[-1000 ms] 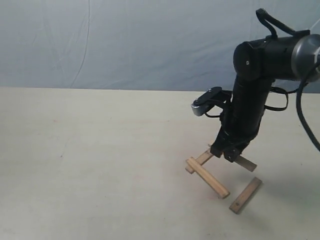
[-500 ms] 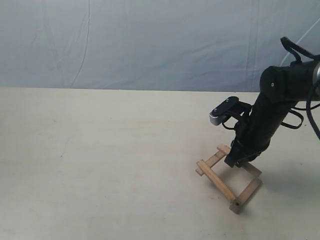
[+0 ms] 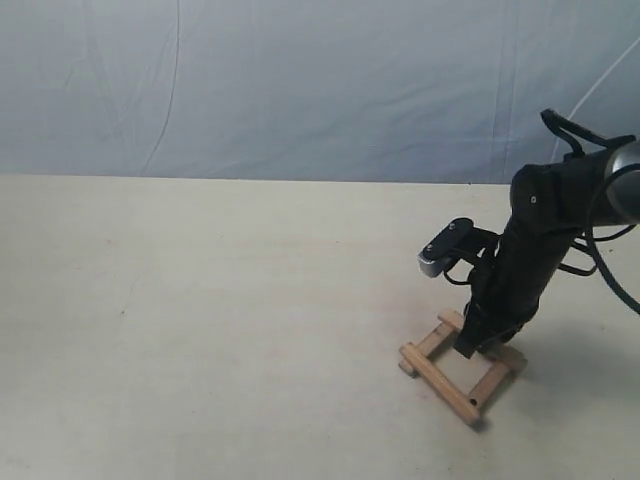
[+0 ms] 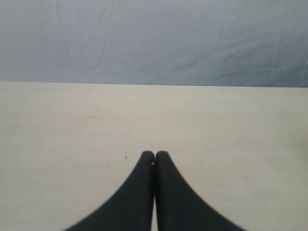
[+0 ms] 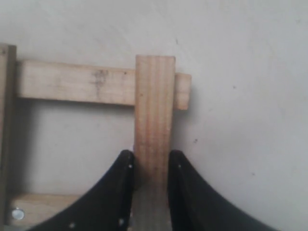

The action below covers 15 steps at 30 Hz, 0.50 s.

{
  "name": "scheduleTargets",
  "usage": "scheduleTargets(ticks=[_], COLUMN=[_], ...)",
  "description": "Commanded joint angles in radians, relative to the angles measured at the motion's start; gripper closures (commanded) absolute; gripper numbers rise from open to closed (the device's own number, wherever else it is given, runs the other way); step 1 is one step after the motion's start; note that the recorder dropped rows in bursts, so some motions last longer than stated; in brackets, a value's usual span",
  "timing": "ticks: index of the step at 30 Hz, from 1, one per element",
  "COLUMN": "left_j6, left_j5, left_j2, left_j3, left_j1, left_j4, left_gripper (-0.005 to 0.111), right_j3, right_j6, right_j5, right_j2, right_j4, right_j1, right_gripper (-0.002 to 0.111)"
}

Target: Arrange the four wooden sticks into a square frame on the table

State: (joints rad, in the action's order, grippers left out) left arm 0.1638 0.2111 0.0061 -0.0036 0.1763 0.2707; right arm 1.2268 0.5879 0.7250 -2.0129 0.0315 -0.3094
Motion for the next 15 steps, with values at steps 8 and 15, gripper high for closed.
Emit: scheduleTargets(ticks=[8, 15], left_j6=[0.001, 0.001], left_j5=[-0.002, -0.002], left_j2=[-0.006, -0.006], left_j3=[0.004, 0.004], left_j1=[0.007, 0.007], left_j4=[-0.003, -0.003], left_gripper=[0.107, 0.107], right_j3=[0.121, 0.287], right_j6=[-0.196, -0.687], right_j5=[0.012, 0.11], right_j2=[0.001, -0.099], right_j4=[0.305, 0.065], right_j1=[-0.014, -0.215], right_gripper=[0.109, 0.109])
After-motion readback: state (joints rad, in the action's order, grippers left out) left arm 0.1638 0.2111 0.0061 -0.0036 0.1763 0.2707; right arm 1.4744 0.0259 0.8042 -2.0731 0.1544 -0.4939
